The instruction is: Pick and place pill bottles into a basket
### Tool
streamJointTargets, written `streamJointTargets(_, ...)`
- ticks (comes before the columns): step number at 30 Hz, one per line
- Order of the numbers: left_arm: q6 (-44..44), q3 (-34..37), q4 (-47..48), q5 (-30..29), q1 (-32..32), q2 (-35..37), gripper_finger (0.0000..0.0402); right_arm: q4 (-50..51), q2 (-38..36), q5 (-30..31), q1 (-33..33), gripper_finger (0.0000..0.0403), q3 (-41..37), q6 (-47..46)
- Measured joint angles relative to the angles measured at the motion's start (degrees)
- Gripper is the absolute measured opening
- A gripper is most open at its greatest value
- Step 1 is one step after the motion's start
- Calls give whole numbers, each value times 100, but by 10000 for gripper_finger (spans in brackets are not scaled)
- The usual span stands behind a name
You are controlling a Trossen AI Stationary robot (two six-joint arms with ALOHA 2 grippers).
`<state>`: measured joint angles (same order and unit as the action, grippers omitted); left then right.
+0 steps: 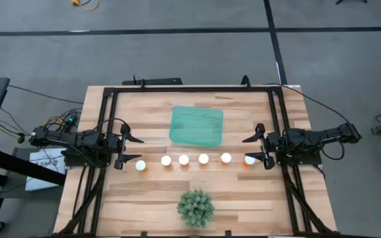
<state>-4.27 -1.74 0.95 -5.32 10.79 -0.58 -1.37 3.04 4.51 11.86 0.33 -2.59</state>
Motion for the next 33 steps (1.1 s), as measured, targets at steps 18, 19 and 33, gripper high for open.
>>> streamJointTargets(18,1420,22,-459,-900,0,-53,259,0,0,2,-1,260,1,2)
streamJointTargets(19,1393,22,-455,-882,0,-57,259,1,-1,1,-1,260,1,0)
streamJointTargets(33,1554,-1537,2021,-1902,0,-996,259,0,0,2,-1,260,1,0)
